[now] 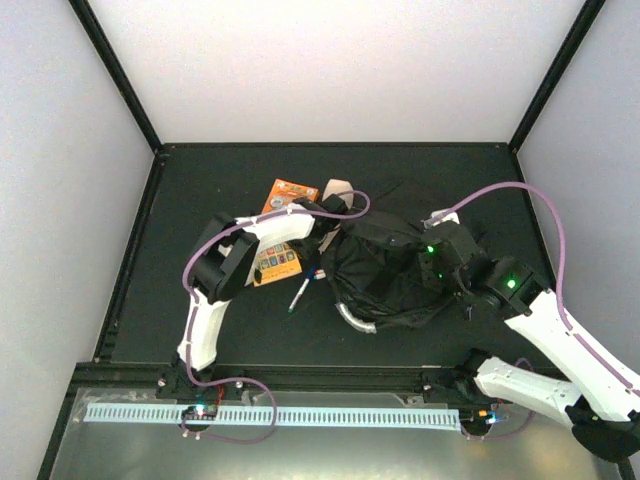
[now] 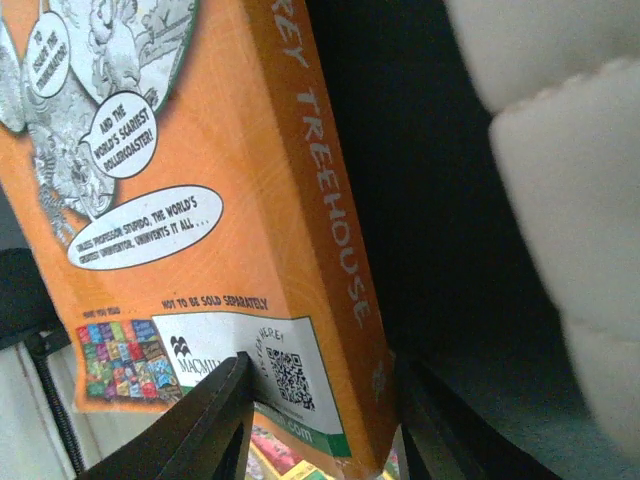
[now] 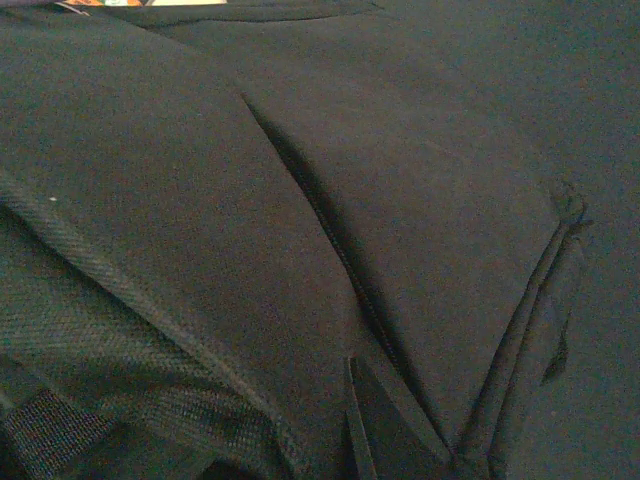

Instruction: Pack the student bag

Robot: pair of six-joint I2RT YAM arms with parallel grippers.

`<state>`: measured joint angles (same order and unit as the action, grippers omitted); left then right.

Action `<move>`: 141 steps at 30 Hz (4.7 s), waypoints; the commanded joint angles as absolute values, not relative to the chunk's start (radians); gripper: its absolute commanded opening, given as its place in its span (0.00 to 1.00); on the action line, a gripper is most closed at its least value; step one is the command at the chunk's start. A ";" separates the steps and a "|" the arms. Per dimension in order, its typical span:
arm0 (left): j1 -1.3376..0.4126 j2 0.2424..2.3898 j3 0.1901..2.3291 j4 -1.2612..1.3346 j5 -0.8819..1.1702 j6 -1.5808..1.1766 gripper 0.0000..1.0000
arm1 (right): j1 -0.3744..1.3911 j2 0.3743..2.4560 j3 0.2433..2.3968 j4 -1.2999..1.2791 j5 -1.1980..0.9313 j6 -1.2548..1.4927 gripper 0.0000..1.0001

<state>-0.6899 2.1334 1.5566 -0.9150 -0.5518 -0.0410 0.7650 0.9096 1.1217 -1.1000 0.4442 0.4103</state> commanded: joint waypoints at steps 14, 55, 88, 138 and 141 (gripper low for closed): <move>-0.729 1.812 1.483 -0.800 -0.750 -0.108 0.02 | 0.758 0.897 1.169 -1.045 0.440 0.430 0.08; -0.712 0.775 1.217 -0.924 0.291 -0.311 0.02 | 0.690 1.161 1.321 -0.855 0.350 0.356 0.08; -0.507 0.833 0.766 -0.275 1.094 -0.852 0.02 | 0.687 1.056 1.344 -0.839 0.259 0.263 0.08; -0.713 1.184 0.550 0.780 0.372 -1.743 0.01 | 0.688 1.026 1.229 -0.657 0.073 0.327 0.07; -0.713 1.158 0.578 0.596 0.339 -1.682 0.01 | 0.689 1.015 1.221 -0.648 0.057 0.321 0.07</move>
